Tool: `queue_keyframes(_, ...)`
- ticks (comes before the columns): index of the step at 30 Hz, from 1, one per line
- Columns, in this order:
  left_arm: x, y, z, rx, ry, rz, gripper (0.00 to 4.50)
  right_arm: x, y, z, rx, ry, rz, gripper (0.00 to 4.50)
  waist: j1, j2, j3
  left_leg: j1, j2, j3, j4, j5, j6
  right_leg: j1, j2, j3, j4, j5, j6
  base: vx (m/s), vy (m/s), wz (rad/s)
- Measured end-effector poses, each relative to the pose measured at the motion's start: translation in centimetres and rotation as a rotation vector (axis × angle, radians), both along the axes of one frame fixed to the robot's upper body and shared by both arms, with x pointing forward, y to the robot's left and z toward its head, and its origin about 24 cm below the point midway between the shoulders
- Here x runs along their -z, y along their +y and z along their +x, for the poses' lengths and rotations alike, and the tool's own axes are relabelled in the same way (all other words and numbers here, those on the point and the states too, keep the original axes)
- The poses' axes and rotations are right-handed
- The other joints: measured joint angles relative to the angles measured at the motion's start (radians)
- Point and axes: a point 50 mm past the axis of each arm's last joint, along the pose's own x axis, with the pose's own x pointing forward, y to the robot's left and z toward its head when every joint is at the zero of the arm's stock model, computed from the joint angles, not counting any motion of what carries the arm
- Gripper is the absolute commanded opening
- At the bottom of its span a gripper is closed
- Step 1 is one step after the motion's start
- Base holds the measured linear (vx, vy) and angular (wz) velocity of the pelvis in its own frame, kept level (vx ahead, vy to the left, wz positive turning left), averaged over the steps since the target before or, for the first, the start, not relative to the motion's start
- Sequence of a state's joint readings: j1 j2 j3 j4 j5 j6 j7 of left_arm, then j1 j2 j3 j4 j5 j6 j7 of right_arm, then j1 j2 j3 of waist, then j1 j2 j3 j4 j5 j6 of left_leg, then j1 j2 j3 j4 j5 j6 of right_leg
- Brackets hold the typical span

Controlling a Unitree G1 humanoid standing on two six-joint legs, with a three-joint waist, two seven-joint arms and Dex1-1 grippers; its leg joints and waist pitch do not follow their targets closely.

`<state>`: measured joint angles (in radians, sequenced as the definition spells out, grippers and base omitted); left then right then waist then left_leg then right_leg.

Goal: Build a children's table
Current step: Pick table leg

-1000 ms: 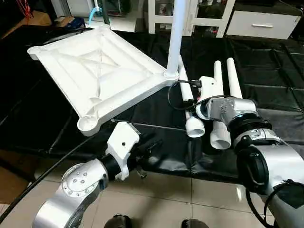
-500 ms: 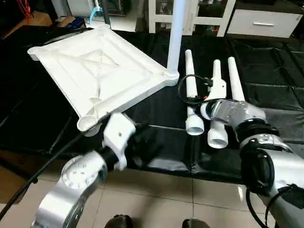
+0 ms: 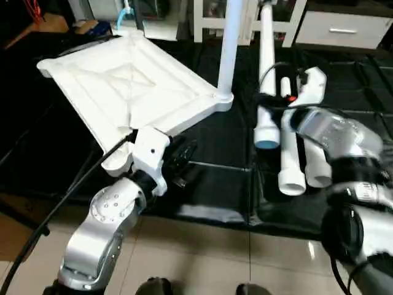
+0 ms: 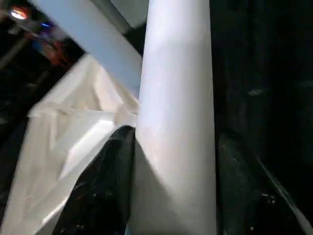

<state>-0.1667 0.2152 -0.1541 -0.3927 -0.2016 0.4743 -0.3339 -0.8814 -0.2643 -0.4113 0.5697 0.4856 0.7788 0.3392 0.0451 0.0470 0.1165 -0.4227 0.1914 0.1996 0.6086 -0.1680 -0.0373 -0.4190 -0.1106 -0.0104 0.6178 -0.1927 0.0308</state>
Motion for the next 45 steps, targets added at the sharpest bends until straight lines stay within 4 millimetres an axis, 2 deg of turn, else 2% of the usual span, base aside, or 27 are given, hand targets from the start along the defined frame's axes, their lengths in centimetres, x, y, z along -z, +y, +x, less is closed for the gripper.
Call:
queue_keyframes(4,0.0,-0.3,-0.2,0.019,0.016,-0.046,1.39,-0.2,-1.7,-3.1,-0.12,-0.114,0.047,1.84,0.019,0.0,0.0,0.0,0.0,0.0,-0.002,0.0,0.001,0.002,0.0,0.0,-0.004,0.0,0.0,0.0,0.0,0.0)
queue_keyframes(5,0.0,-0.3,-0.3,0.02,0.02,-0.059,1.39,-0.3,-1.8,-3.6,-0.144,-0.134,0.056,1.84,0.019,0.0,0.0,0.0,0.0,0.001,-0.002,0.001,0.001,0.002,-0.001,0.0,-0.004,0.0,0.0,0.0,0.0,0.0)
queue_keyframes(6,0.0,-0.3,-0.3,0.023,0.027,-0.071,1.67,-0.5,-1.9,-4.0,-0.157,-0.153,0.063,1.84,0.017,0.0,0.0,0.0,0.0,0.001,-0.002,0.001,0.003,0.001,-0.001,0.0,-0.003,0.0,0.0,0.0,0.0,0.0)
queue_keyframes(7,0.0,-0.3,-0.3,0.031,0.036,-0.089,1.74,-0.6,-2.1,-4.3,-0.153,-0.168,0.065,1.84,0.017,0.001,-0.001,0.0,0.0,0.001,-0.002,0.001,0.002,0.001,-0.001,0.0,-0.003,0.0,0.0,0.0,0.0,0.0)
queue_keyframes(10,-0.5,-0.5,-0.5,0.06,0.041,-0.149,1.86,-1.1,-3.0,-5.1,-0.102,-0.225,0.084,1.84,0.017,0.003,-0.002,0.001,0.0,0.001,-0.002,0.002,0.002,0.001,-0.001,0.0,-0.003,0.0,0.0,0.0,0.0,0.0)
queue_keyframes(11,-0.7,-0.4,-0.5,0.067,0.04,-0.165,2.11,-1.5,-3.4,-5.3,-0.074,-0.252,0.096,1.84,0.014,0.004,-0.002,0.001,0.0,0.001,-0.002,0.002,0.001,0.001,-0.001,0.0,-0.002,0.001,0.0,0.0,0.0,0.0)
queue_keyframes(12,-0.9,-0.4,-0.5,0.075,0.04,-0.178,2.11,-1.7,-3.6,-5.5,-0.06,-0.275,0.108,1.84,0.013,0.005,-0.003,0.002,0.0,0.001,-0.003,0.002,0.001,0.001,-0.001,0.0,-0.002,0.002,0.0,0.0,0.0,0.0)
queue_keyframes(17,-1.8,-0.9,-0.3,0.094,0.037,-0.258,2.49,-2.3,-3.4,-6.8,-0.085,-0.37,0.221,1.84,0.013,0.007,-0.003,0.002,0.0,0.001,-0.005,0.004,-0.002,0.001,-0.001,0.0,-0.003,0.004,0.003,0.0,0.0,0.0)
queue_keyframes(21,-4.1,-1.4,0.2,0.123,0.016,-0.327,2.93,-3.9,-2.1,-8.5,-0.281,-0.458,0.382,1.84,0.015,0.009,-0.004,0.003,0.0,0.0,-0.006,0.005,-0.002,0.001,0.0,0.0,-0.003,0.005,0.003,0.0,0.0,0.0)
queue_keyframes(26,-6.0,-1.1,0.4,0.126,-0.008,-0.437,3.14,-5.3,-1.2,-10.5,-0.504,-0.535,0.523,1.84,0.015,0.009,-0.004,0.002,0.0,0.0,-0.006,0.006,-0.001,0.002,-0.001,-0.001,-0.005,0.005,0.003,0.0,0.0,0.0)
queue_keyframes(31,-7.7,-0.7,0.3,0.155,-0.037,-0.553,3.43,-5.4,-0.5,-11.6,-0.653,-0.521,0.613,1.84,0.016,0.007,-0.003,0.002,-0.001,0.0,-0.006,0.006,-0.001,0.002,-0.001,-0.001,-0.006,0.005,0.003,0.0,0.0,0.0)
queue_keyframes(32,-8.0,-0.7,0.1,0.167,-0.041,-0.57,3.69,-5.5,-0.4,-11.7,-0.675,-0.518,0.62,1.84,0.016,0.007,-0.003,0.002,-0.001,0.0,-0.006,0.006,-0.001,0.002,-0.001,-0.001,-0.006,0.005,0.003,0.0,0.0,0.0)
queue_keyframes(35,-8.5,-0.8,-0.2,0.208,-0.035,-0.655,3.75,-5.4,-0.1,-12.1,-0.735,-0.501,0.638,1.84,0.018,0.006,-0.003,0.002,0.0,0.0,-0.006,0.006,-0.001,0.002,-0.001,0.0,-0.006,0.005,0.004,0.0,0.0,0.0)
queue_keyframes(37,-9.2,-0.9,-0.4,0.267,-0.037,-0.729,4.11,-5.2,0.7,-12.4,-0.791,-0.473,0.646,1.84,0.018,0.005,-0.003,0.001,0.0,0.0,-0.006,0.007,-0.001,0.002,-0.001,0.0,-0.006,0.005,0.004,0.0,0.0,0.0)
queue_keyframes(41,-10.3,-1.3,-0.7,0.358,-0.045,-0.758,4.32,-4.1,2.6,-12.9,-0.891,-0.375,0.569,1.84,0.019,0.005,-0.003,0.001,-0.001,0.0,-0.007,0.007,-0.001,0.002,-0.001,0.0,-0.006,0.005,0.004,0.0,0.0,0.0)
queue_keyframes(45,-10.1,-1.1,-0.3,0.297,-0.032,-0.695,4.5,-3.3,4.8,-11.9,-0.822,-0.365,0.265,1.84,0.017,0.0,-0.003,0.001,0.0,-0.001,-0.008,0.009,-0.006,0.001,-0.001,0.0,-0.007,0.007,0.014,0.0,0.0,0.0)
